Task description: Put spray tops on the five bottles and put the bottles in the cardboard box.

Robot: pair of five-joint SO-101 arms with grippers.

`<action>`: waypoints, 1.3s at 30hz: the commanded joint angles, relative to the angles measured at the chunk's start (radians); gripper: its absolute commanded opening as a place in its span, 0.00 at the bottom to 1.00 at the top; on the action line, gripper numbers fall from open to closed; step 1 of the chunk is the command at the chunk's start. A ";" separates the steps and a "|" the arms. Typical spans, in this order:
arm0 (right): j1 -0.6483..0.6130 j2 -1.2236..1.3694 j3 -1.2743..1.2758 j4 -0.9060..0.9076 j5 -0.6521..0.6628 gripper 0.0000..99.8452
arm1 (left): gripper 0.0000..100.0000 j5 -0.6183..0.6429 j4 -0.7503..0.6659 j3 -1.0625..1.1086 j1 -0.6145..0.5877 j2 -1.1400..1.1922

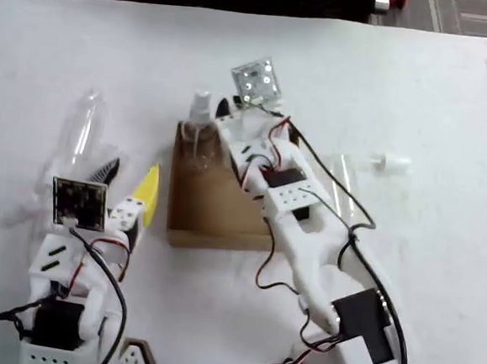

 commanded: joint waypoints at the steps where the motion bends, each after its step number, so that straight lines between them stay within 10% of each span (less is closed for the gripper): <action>1: -0.005 -0.005 -0.023 -0.025 0.009 0.02 | 0.19 -0.009 -0.023 -0.006 0.002 -0.008; 39: -0.022 0.044 -0.028 -0.053 0.011 0.06 | 0.19 -0.009 -0.023 -0.006 0.002 -0.008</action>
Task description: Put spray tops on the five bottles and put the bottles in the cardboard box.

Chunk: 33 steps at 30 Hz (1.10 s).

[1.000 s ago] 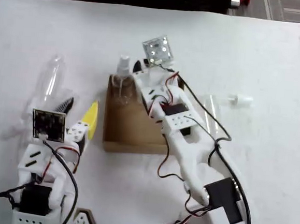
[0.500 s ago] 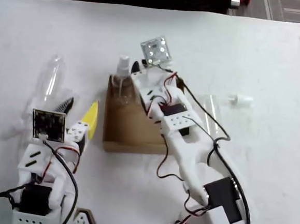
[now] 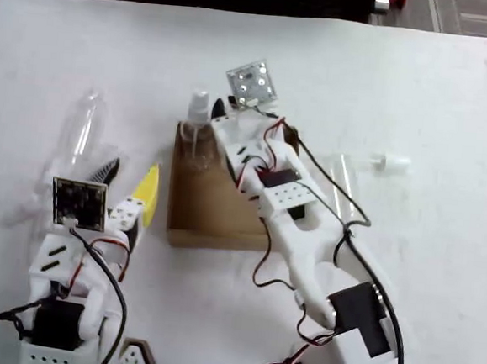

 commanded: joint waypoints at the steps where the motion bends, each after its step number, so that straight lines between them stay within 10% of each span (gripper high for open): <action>1: -0.008 -0.004 -0.025 -0.008 0.011 0.08 | 0.19 -0.009 -0.023 -0.006 0.002 -0.008; 33: 0.002 -0.398 -0.020 0.237 0.008 0.18 | 0.19 -0.009 -0.046 0.014 0.002 -0.008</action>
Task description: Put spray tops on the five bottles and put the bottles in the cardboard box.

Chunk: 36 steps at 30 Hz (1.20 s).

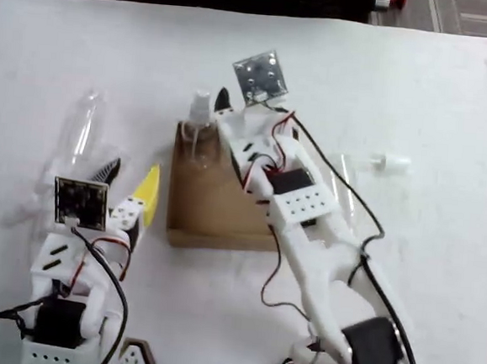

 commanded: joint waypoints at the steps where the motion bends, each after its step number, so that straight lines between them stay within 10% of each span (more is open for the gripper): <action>1: 0.012 -0.196 -0.021 0.085 0.008 0.18 | 0.19 -0.009 -0.026 -0.006 0.002 -0.008; 14: 0.452 -0.842 0.098 0.630 0.008 0.17 | 0.19 0.044 -0.020 -0.008 -0.035 -0.008; 36: 0.518 -1.537 1.010 0.372 0.017 0.17 | 0.19 0.080 -0.091 0.043 -0.053 -0.008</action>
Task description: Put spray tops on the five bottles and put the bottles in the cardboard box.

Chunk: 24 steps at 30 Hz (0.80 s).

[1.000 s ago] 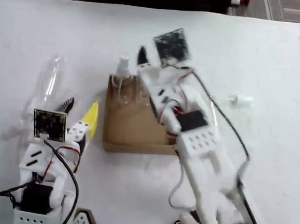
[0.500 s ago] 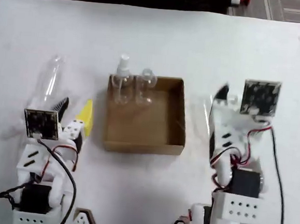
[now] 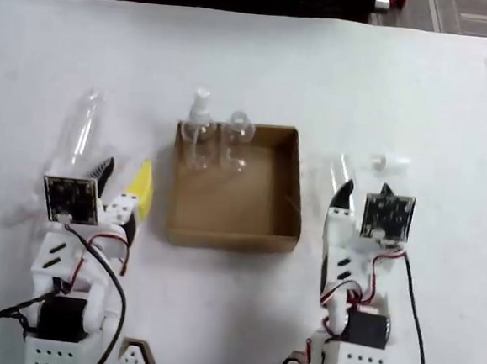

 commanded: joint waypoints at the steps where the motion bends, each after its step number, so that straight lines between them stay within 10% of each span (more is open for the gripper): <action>1: 0.007 -0.124 0.035 -0.019 0.012 0.17 | 0.19 0.012 -0.026 -0.015 -0.005 -0.010; 24: -0.070 -0.113 0.048 -0.025 0.008 0.18 | 0.19 0.008 -0.028 -0.009 0.033 -0.010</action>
